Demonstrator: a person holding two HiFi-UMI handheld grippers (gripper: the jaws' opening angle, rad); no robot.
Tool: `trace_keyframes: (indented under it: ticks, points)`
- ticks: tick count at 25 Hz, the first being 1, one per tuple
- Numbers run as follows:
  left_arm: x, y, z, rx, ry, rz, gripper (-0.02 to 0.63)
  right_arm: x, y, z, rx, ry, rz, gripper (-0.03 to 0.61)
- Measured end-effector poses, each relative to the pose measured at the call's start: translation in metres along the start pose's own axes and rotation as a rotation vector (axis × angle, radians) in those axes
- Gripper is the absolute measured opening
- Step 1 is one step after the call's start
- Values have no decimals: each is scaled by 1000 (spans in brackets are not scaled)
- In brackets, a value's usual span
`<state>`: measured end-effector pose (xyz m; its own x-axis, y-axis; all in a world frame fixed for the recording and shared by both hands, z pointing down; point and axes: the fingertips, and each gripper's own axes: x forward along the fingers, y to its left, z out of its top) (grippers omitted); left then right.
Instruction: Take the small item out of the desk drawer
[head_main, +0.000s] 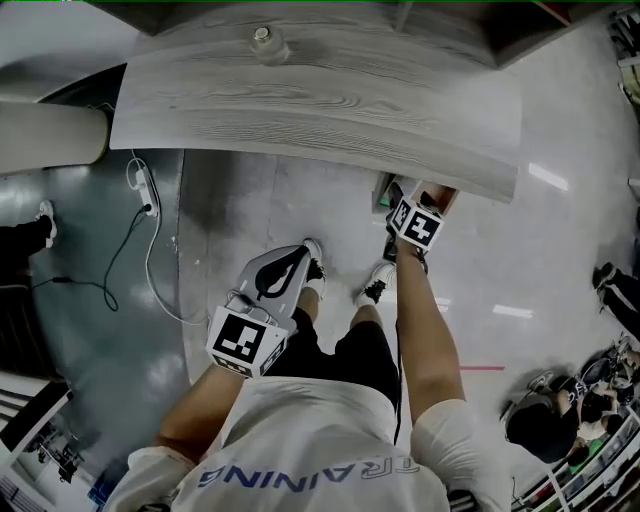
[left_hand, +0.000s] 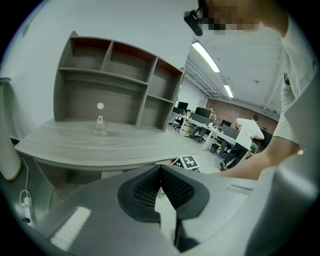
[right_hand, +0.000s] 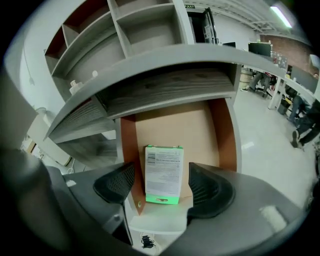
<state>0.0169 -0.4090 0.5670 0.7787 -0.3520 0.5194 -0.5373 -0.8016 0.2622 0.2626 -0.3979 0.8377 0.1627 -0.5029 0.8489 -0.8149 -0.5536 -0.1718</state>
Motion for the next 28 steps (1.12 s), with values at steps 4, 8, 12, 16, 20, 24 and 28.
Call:
trace_keyframes:
  ticks: [4,8,12,16,20,24,28]
  points:
    - [2,10,-4,-11,10,11,2,17,0,-1,2,16,-12,356]
    - [5,18,-5,-24,14,14,2,28,0,-1,10,27,-21,347]
    - [6,24,-2,-27,0,22,2,38,-1,-4,10,40,-45,338]
    - [7,27,-1,-25,-4,30,2,42,-3,-8,1,55,-66,334]
    - [5,24,-1,-30,4,36,2,30,-4,-5,-46,30,-71,327]
    - [10,12,10,-19,-6,22,2,4,-8,5,-55,-38,-30,325]
    - [13,-4,20,10,-20,4,2,-25,-14,6,-31,-82,7,325]
